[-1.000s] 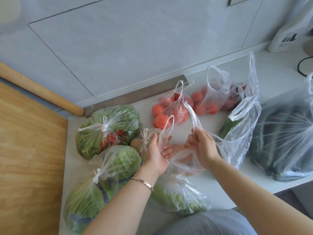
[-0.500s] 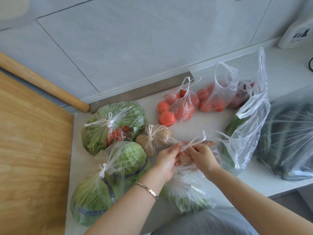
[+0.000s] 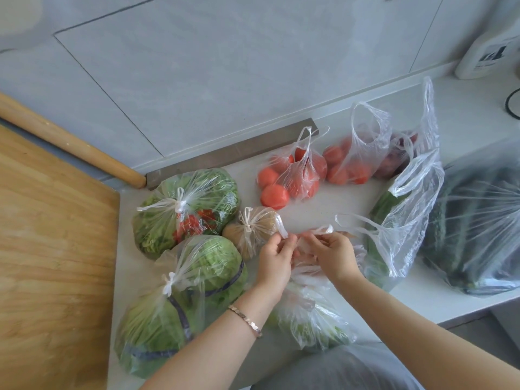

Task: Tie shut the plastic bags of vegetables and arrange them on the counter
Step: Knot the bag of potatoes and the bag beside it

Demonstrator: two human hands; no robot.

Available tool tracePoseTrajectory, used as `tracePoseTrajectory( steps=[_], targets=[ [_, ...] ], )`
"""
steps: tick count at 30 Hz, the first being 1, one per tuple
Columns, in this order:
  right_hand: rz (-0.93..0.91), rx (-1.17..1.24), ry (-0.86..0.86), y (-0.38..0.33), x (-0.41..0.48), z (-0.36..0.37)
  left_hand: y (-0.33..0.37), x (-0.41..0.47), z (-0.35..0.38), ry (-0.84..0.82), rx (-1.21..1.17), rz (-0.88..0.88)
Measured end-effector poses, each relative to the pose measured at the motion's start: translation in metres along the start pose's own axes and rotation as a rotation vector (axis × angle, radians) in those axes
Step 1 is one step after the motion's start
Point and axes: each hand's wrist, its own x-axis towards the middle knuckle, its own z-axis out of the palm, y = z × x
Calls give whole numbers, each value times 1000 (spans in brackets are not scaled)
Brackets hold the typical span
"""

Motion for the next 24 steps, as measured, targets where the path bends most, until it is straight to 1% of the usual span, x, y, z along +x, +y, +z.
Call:
tracePoseTrajectory(
  steps=[2, 4, 6, 9, 11, 13, 17, 19, 20, 22, 24],
  targets=[
    [87, 30, 63, 1, 6, 2, -4, -2, -1, -39, 153, 150],
    [140, 1, 56, 4, 10, 4, -7, -4, -3, -71, 308, 284],
    [127, -61, 2, 2, 14, 4, -6, -3, -6, -88, 455, 378],
    [54, -165, -37, -4, 18, 0, -1, 1, -12, -90, 514, 449],
    [-49, -254, -76, -5, 16, -2, 2, 3, -15, -53, 476, 439],
    [-166, -274, -72, -4, 11, -3, 7, 5, -16, -37, 415, 385],
    [-263, -184, 55, -1, 3, -5, 11, 2, -15, -101, 327, 297],
    [-358, -216, 96, -2, 2, -5, 13, 0, -14, -98, 249, 238],
    [-433, -245, 91, -2, 2, -6, 13, 0, -14, -83, 206, 209],
    [-559, -328, -5, 0, 1, -8, 13, 3, -15, -36, 146, 179],
    [-627, -442, -164, 3, -1, -10, 15, 4, -17, -26, 118, 172]
  ],
)
